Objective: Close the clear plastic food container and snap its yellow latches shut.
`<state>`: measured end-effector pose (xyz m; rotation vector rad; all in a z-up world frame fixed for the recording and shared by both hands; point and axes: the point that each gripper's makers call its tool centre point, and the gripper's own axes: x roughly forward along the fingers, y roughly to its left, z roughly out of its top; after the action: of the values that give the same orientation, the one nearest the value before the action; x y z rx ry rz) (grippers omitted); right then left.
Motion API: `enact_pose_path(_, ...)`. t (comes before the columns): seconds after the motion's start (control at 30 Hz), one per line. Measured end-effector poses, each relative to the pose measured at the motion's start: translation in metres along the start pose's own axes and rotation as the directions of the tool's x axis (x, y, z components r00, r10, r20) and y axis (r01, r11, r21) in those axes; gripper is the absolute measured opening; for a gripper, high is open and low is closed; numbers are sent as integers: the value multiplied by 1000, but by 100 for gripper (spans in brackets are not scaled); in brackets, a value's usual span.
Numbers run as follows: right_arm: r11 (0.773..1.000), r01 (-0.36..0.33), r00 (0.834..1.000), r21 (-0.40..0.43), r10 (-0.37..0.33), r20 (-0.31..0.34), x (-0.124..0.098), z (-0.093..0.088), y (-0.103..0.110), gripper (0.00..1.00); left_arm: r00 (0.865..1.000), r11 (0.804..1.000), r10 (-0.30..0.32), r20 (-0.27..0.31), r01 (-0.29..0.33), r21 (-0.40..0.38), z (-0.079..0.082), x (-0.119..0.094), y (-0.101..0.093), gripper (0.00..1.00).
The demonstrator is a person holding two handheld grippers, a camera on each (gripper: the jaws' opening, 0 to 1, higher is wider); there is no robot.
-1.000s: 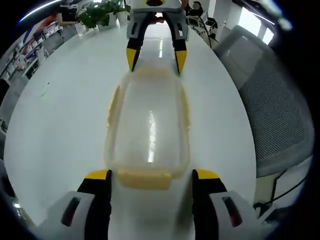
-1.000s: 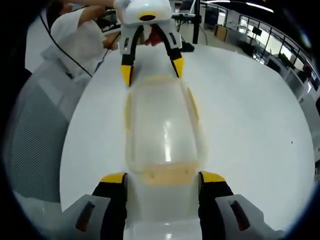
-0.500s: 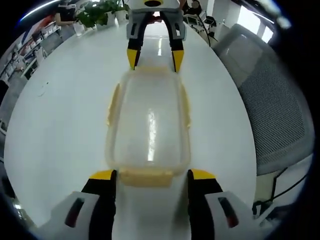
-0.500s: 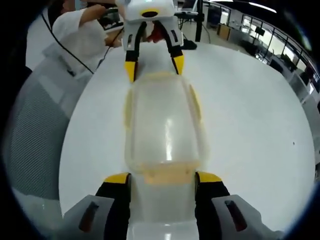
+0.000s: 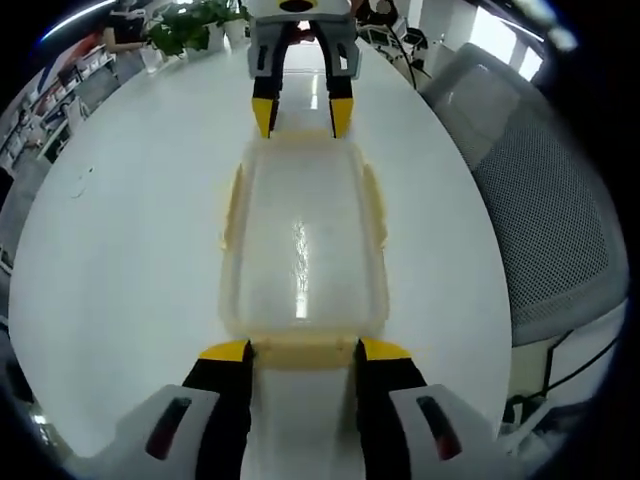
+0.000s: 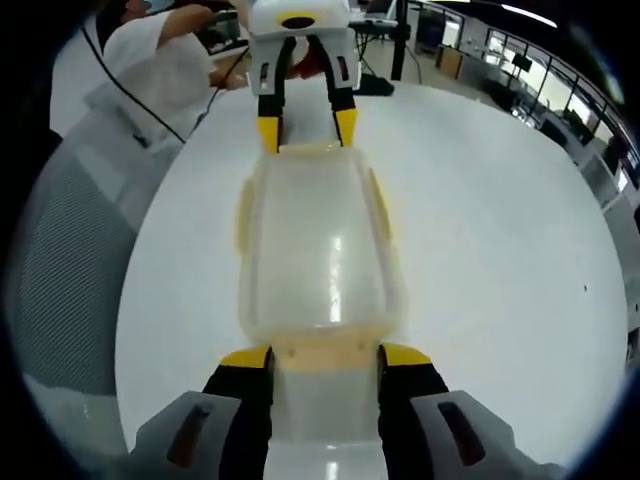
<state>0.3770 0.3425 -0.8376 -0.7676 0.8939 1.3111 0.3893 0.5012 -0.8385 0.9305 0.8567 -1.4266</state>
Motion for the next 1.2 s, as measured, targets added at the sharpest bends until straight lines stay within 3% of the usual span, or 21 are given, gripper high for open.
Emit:
enact_pose_path(0.33, 1000, 12, 997, -14, -13, -73, 2, 1, -1, 40, 1000, 1000, 2, -28, -2, 3, 1, 0, -1, 39)
enact_pose_path(0.67, 999, 5, 996, -35, -8, -91, 1, -1, 0, 40, 994, 1000, 1, -107, 1, 13, 1, 0, -2, 40)
enact_pose_path(1.2, 1000, -1, 996, -26, -1, -87, 1, 0, 2, 40, 995, 1000, -5, -99, 7, 14, 0, -2, -3, 39)
